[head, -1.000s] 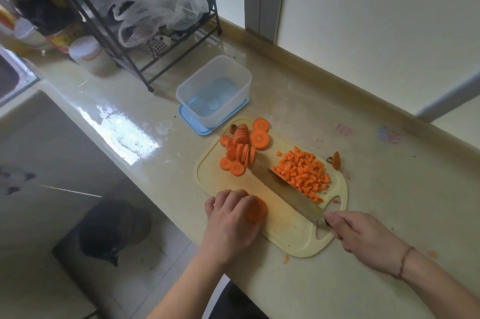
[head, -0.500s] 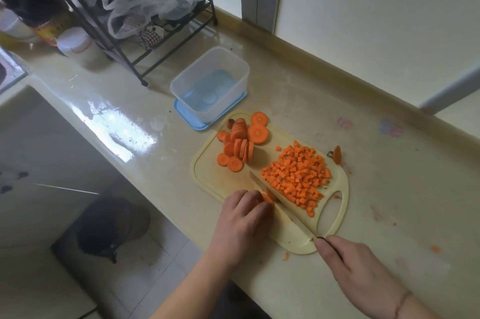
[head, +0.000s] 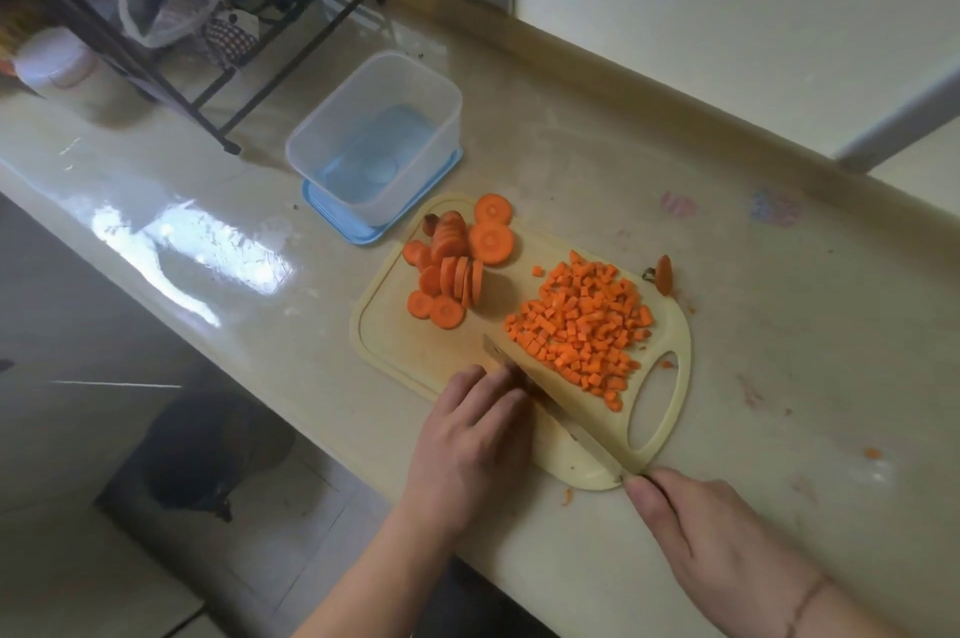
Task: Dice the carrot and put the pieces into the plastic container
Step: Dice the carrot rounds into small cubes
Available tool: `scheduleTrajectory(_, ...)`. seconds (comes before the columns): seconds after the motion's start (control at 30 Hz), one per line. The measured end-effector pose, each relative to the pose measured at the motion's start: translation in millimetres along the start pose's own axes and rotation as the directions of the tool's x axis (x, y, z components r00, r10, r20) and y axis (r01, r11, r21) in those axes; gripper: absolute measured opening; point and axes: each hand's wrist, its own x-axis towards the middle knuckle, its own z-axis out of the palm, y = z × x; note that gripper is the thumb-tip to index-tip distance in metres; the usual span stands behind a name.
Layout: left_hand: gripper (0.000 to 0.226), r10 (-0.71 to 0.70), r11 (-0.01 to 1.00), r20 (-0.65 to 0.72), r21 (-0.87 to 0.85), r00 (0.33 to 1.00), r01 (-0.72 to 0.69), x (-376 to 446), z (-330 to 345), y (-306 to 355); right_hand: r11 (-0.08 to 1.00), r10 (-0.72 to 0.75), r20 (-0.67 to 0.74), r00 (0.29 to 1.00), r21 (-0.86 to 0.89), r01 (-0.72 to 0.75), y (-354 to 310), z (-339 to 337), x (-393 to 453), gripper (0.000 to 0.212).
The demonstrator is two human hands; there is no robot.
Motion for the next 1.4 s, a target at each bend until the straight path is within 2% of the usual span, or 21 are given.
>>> scheduleTrajectory(0.17,0.014,-0.014,1.0,0.0,0.006,1.0,0.014,1.9,-0.9,2.1,0.999,-0.045,-0.022,0.999,-0.009,0.045,-13.6,2.3,14.1,0.061)
scheduleTrajectory(0.4,0.019,-0.03,0.999,-0.012,0.038,0.999,0.03,-1.8,0.0,2.6,0.99,-0.039,-0.056,0.998,0.132,0.046,-1.2,3.0,-1.0,0.066)
scheduleTrajectory(0.5,0.017,-0.023,0.999,-0.012,0.03,1.0,0.024,-2.6,0.5,1.8,0.993,-0.039,-0.059,0.998,0.105,0.045,-0.9,-0.3,-6.6,0.065)
scheduleTrajectory(0.6,0.017,-0.019,1.0,-0.005,0.017,1.0,0.019,-3.1,-0.6,0.4,0.998,-0.039,-0.049,0.998,0.053,0.042,0.9,-0.9,-10.7,0.075)
scheduleTrajectory(0.73,0.017,-0.026,1.0,-0.005,0.011,1.0,0.026,-4.4,0.3,-0.5,0.999,0.015,-0.018,1.0,0.047,-0.014,2.5,-1.0,-15.3,0.076)
scheduleTrajectory(0.87,0.017,-0.024,1.0,-0.02,0.005,0.999,0.024,-3.9,0.1,-0.8,0.998,0.054,0.022,0.998,-0.043,-0.053,-7.1,5.2,-13.8,0.097)
scheduleTrajectory(0.9,0.018,-0.028,1.0,-0.026,-0.001,0.999,0.028,-3.4,-0.3,-0.3,0.996,0.054,0.028,0.998,-0.068,-0.052,-10.1,7.6,-11.3,0.097)
scheduleTrajectory(1.03,0.017,-0.015,1.0,-0.025,0.005,1.0,0.015,-0.4,-1.4,1.4,1.0,-0.006,-0.012,1.0,0.006,0.006,-20.4,8.4,7.1,0.069)
scheduleTrajectory(1.13,0.017,-0.027,1.0,-0.018,-0.013,0.999,0.027,-2.5,-4.4,0.4,0.998,-0.042,-0.046,0.998,0.042,0.044,-18.7,6.3,9.8,0.07)
scheduleTrajectory(1.27,0.018,-0.043,0.999,-0.024,-0.008,0.999,0.042,-5.6,-4.7,0.0,0.997,-0.015,-0.051,0.999,0.081,0.019,-14.5,3.2,-6.0,0.073)
scheduleTrajectory(1.4,0.021,-0.044,0.999,-0.008,-0.004,0.999,0.044,-6.2,-3.2,-1.1,0.999,-0.02,-0.038,0.999,0.035,0.021,-10.7,3.8,-13.6,0.078)
